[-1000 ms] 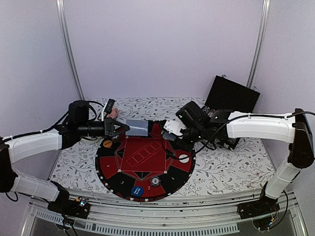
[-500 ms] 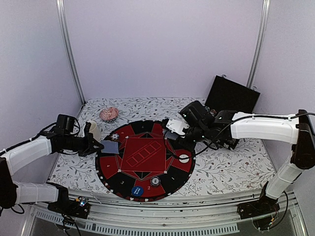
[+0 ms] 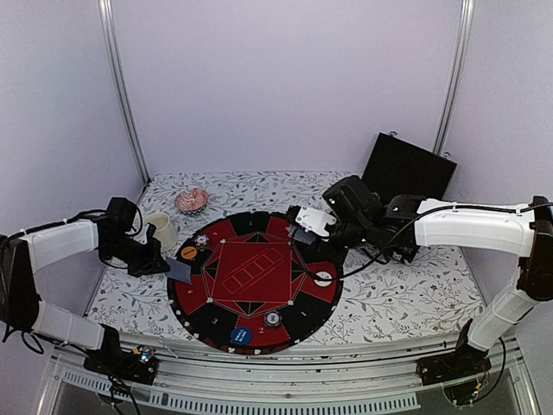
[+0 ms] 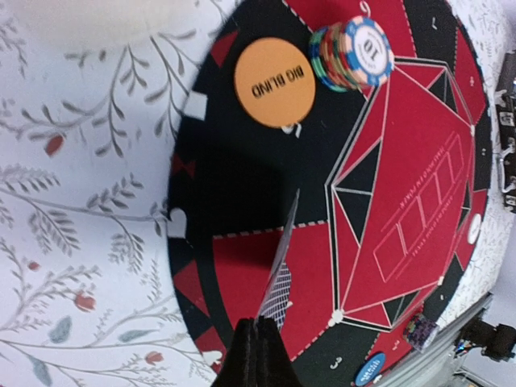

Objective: Distribute texas hold em gaming equipment

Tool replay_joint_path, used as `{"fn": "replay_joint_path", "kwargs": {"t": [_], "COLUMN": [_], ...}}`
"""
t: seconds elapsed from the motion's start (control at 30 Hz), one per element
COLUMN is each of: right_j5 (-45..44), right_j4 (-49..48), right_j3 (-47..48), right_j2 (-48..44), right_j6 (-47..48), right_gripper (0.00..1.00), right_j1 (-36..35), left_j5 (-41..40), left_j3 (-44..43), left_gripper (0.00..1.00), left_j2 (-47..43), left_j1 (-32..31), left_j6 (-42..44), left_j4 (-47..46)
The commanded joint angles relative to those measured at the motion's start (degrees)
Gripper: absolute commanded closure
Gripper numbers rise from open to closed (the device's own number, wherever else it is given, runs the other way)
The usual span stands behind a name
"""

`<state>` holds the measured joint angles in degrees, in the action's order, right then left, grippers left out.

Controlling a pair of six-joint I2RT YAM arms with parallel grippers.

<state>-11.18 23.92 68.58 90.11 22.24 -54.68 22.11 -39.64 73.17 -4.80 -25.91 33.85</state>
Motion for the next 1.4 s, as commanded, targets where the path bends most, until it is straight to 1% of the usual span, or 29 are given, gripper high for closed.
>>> {"fn": "replay_joint_path", "kwargs": {"t": [0.0,0.07,0.17,0.33,0.6,0.93,0.97,1.07,1.13,1.23,1.27,1.37], "right_j5": [0.98,1.06,0.97,0.94,1.22,1.47,1.48,1.41,1.44,1.19,1.03,1.1], "right_j4": [-1.77,-1.76,-1.37,-1.3,-0.87,-0.29,-0.2,0.15,0.28,0.86,1.13,1.55], "right_j3": [-0.64,-0.7,-0.57,-0.55,0.14,0.32,0.33,0.33,0.33,0.33,0.33,0.33], "right_j2": [-1.98,-2.03,-2.0,-2.3,-1.42,-0.96,-0.98,-1.03,-1.15,-1.16,-1.16,-1.49], "right_j6": [0.69,0.78,0.79,0.61,0.74,0.7,0.7,0.74,0.78,0.77,0.79,0.64], "right_gripper": [0.56,0.56,0.56,0.56,0.56,0.57,0.57,0.57,0.57,0.57,0.57,0.57], "right_j1": [0.33,0.3,0.31,0.31,0.31,0.35,0.31,0.28,0.32,0.27,0.27,0.29], "left_j5": [-5.87,-5.08,-6.04,-4.49,-3.17,-2.52,-2.49,-2.85,-3.15,-2.93,-3.02,-6.07], "left_j3": [-3.94,-4.04,-4.28,-4.8,-6.85,-8.41,-8.48,-8.69,-8.78,-9.17,-9.34,-10.22], "left_gripper": [1.0,1.0,1.0,1.0,1.0,1.0,0.97,0.82,0.75,0.7,0.67,0.62], "left_j2": [4.11,5.96,7.93,10.5,16.2,18.58,18.59,18.31,17.67,15.98,14.98,10.77], "left_j1": [0.64,0.96,1.57,3.31,3.57,3.83,3.87,3.97,4.01,4.05,4.01,3.98], "left_j6": [6.01,6.37,6.82,7.63,8.91,10.09,10.13,10.12,9.97,9.51,9.29,8.38], "left_j4": [4.86,3.63,2.32,1.06,-0.76,-0.91,-0.81,-0.48,-0.27,0.72,1.23,3.16]}}
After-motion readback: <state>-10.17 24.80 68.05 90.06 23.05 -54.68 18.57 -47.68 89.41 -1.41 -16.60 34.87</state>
